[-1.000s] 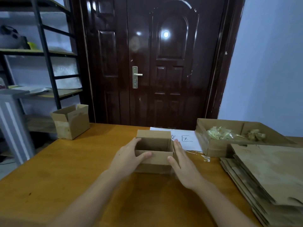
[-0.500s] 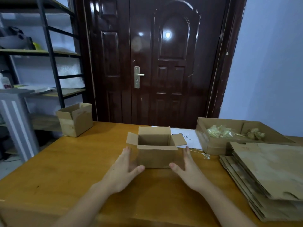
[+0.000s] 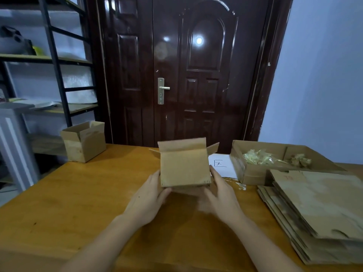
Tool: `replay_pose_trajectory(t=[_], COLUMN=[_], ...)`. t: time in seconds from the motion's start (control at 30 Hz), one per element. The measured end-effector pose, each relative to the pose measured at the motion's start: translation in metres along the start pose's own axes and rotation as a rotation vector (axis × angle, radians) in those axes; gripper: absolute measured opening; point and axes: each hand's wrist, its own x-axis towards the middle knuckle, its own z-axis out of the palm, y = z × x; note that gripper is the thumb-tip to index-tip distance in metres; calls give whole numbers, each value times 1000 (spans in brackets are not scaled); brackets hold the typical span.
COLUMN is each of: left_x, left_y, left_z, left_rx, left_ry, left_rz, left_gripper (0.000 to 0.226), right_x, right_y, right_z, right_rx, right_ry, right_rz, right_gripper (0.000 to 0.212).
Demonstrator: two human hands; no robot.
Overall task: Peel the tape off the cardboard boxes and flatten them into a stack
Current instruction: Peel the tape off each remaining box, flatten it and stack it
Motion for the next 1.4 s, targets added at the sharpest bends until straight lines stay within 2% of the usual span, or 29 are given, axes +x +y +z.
replay_pose_trajectory(t=[0.17,0.33,0.5,0.63,0.77,0.83,0.9,1.0,1.07,1.13,1.2,1.3,1.37,1.4], left_x=[3,8,7,8,6,5,6,6,5,6,6,3,-3,-5], left_y=[21,29,33,29,20,18,17,15,17,18,22,28,32,34], left_z=[2,2,-4,-1,3,3,4,5,2,0,-3,-4,-1,1], left_rx=[-305,-284,-263,-159,-106,-92,-100,-316,-386,-375,-361,-245,-215,-200], left_ry=[104,153,161,111,68,35,0,-35,-127,-203,-201,-120,-54,-16], left_rz=[-52,-36,14,-54,-93,-96,-113,-131,-37,74,105,177,195,201], left_gripper=[54,85,105,101,97,94,85,78,69,51,41,38,42,46], right_x=[-1,0,6,5,4,1,-3,-3,-1,0,2,-1,-7,-12], right_y=[-20,-30,-25,-23,-11,-3,4,8,8,9,10,5,-1,-4], right_z=[-7,-18,-25,-24,-21,-20,-17,-16,-18,-19,-20,-21,-23,-25], right_rx=[86,164,130,125,148,231,318,412,431,443,378,172,66,33], right_ry=[67,25,51,91,57,-5,-81,-108,-156,-198,-161,11,57,26], right_rz=[7,19,-44,31,183,288,368,403,408,389,383,244,14,-100], right_gripper=[61,83,75,80,52,45,50,59,67,84,98,79,61,54])
